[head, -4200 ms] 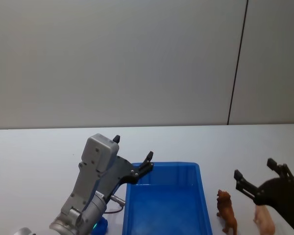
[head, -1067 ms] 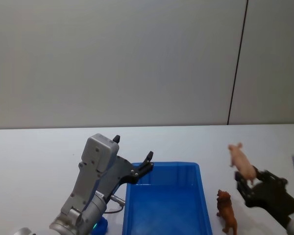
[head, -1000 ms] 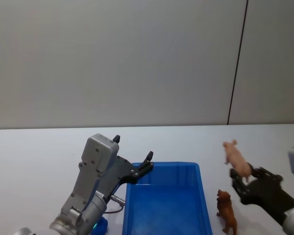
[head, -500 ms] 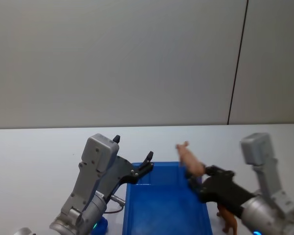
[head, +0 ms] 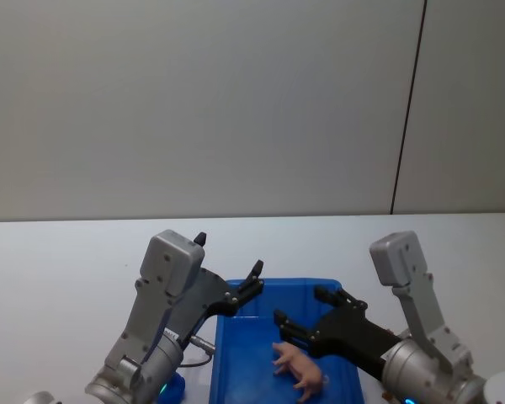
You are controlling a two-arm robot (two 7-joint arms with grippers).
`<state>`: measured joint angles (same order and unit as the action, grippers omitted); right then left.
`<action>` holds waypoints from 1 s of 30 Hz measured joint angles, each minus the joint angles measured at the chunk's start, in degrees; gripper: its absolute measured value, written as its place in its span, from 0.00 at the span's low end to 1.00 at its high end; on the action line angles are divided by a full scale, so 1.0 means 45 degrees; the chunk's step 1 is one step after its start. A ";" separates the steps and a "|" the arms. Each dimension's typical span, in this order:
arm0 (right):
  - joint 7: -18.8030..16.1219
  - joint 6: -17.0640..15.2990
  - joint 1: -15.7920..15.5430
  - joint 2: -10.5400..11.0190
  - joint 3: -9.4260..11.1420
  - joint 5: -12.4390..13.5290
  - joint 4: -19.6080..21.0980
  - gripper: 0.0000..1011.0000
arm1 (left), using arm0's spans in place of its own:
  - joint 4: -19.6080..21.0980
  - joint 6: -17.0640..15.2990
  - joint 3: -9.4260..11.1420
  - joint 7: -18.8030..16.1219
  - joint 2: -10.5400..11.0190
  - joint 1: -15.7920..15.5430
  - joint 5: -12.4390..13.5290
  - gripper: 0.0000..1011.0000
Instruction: Pick up the two dolls from the table and place them into the box.
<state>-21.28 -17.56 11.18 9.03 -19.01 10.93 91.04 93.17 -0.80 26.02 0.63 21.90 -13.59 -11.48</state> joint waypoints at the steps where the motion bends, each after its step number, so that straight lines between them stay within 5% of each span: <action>1: 0.0010 0.0006 -0.0006 0.0016 -0.0001 -0.0024 0.0002 0.83 | 0.0000 0.0001 0.0000 0.0000 -0.0001 0.0000 0.0000 0.99; 8: 0.0370 0.0129 -0.0310 0.0326 0.0125 -0.0038 0.0355 0.99 | 0.0000 0.0001 0.0000 0.0000 -0.0001 0.0000 0.0000 0.99; 30: 0.2464 0.0335 -0.2493 0.2052 0.1048 0.1171 0.2241 0.99 | 0.0000 0.0000 0.0001 0.0000 -0.0001 0.0000 0.0000 0.99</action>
<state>-10.19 -16.05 -0.04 18.26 -14.29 16.20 101.12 93.18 -0.80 26.03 0.62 21.89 -13.59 -11.48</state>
